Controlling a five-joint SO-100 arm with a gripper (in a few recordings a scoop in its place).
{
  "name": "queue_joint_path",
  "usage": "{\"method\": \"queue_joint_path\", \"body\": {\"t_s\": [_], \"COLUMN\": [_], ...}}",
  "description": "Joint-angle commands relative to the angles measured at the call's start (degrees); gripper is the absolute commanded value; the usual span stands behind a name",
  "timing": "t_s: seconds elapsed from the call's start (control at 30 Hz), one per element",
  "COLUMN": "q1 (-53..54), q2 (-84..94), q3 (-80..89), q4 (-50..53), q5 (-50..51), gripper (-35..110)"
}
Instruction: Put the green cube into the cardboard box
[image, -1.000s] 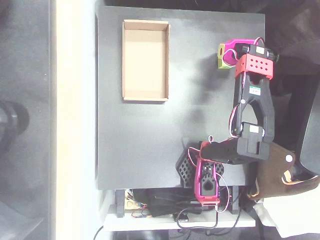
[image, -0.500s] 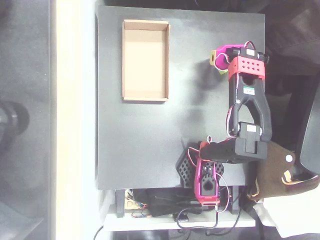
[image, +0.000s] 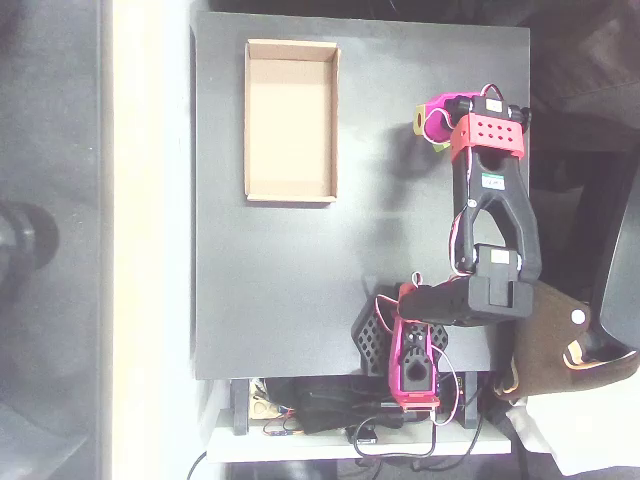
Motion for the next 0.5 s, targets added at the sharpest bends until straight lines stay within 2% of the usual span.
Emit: {"method": "queue_joint_path", "body": {"t_s": [0.0,0.2,0.47], "q1": [0.53,0.88,0.62], "q2": [1.76,1.67,1.67], "q3": [0.35,0.53,2.29], "q4": [0.44,0.44,0.53], "q5": [0.26,0.26,0.26], "gripper": [33,44,45]}}
